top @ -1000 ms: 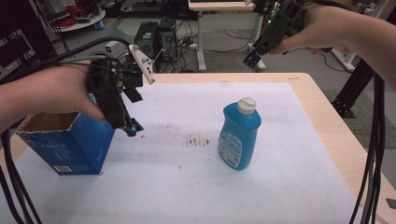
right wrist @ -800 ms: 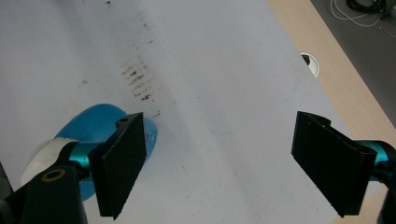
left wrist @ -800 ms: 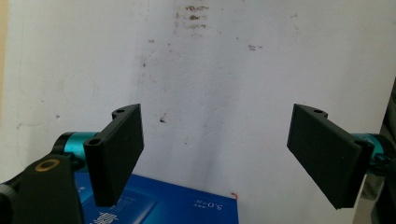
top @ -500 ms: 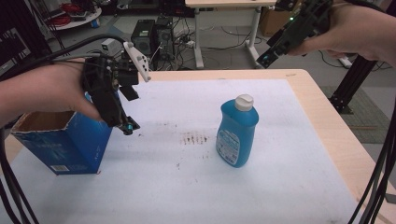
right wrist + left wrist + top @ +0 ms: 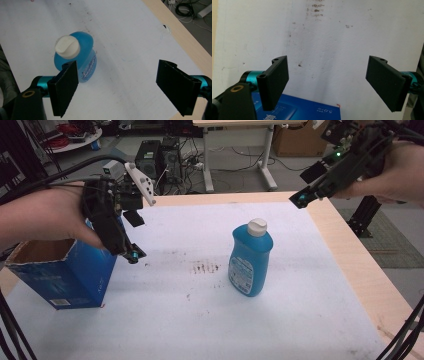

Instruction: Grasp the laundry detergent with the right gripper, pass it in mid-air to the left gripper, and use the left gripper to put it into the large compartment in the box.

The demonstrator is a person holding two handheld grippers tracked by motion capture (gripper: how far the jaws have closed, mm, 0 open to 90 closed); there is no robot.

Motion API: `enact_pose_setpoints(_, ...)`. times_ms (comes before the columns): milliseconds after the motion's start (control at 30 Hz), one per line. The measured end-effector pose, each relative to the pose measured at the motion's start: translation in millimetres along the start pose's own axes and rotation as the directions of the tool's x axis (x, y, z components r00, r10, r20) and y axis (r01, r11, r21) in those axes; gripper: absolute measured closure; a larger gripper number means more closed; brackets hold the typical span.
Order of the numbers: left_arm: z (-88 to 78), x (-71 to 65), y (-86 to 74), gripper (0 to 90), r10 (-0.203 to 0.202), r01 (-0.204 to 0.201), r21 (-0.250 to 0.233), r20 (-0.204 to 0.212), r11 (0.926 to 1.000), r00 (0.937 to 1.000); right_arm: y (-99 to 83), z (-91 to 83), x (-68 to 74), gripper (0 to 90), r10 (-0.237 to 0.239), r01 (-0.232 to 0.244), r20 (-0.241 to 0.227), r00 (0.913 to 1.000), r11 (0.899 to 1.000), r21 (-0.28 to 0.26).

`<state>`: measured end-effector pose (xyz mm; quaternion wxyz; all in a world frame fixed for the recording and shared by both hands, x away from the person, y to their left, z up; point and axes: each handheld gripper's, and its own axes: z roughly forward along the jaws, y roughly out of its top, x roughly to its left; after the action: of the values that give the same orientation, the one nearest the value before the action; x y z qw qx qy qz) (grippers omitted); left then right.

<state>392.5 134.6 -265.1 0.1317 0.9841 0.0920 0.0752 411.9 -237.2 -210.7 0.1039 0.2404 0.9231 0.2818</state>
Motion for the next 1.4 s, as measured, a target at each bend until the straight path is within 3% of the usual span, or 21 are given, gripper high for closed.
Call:
enact_pose_setpoints(300,-1.9,1.2,-2.4,18.5,-0.002,0.002,0.0,-0.001,1.0,1.0,-23.0,-1.5,24.3,17.4,0.003,-0.002,0.033,0.9994,0.999,-0.041)
enact_pose_setpoints(567,-2.8,0.8,-3.9,18.5,-0.004,0.004,-0.005,-0.003,1.0,1.0,-35.3,5.8,40.3,17.4,0.024,-0.021,0.034,0.9992,0.997,-0.075)
enact_pose_setpoints(700,-2.8,1.2,-4.2,18.5,-0.005,0.005,-0.003,-0.003,1.0,1.0,-40.5,13.7,44.7,17.4,0.035,-0.031,0.041,0.9985,0.996,-0.078)
enact_pose_setpoints(1000,-3.3,2.9,-5.5,18.5,-0.011,0.011,-0.004,-0.002,0.9999,0.9999,-50.9,35.3,53.6,17.4,0.067,-0.068,-0.006,0.9977,0.993,-0.096)
enact_pose_setpoints(1400,-2.8,4.6,-8.3,18.5,-0.02,0.02,-0.005,-0.001,0.9998,0.9998,-60.6,53.8,59.9,17.4,0.096,-0.097,-0.015,0.9952,0.991,-0.094)
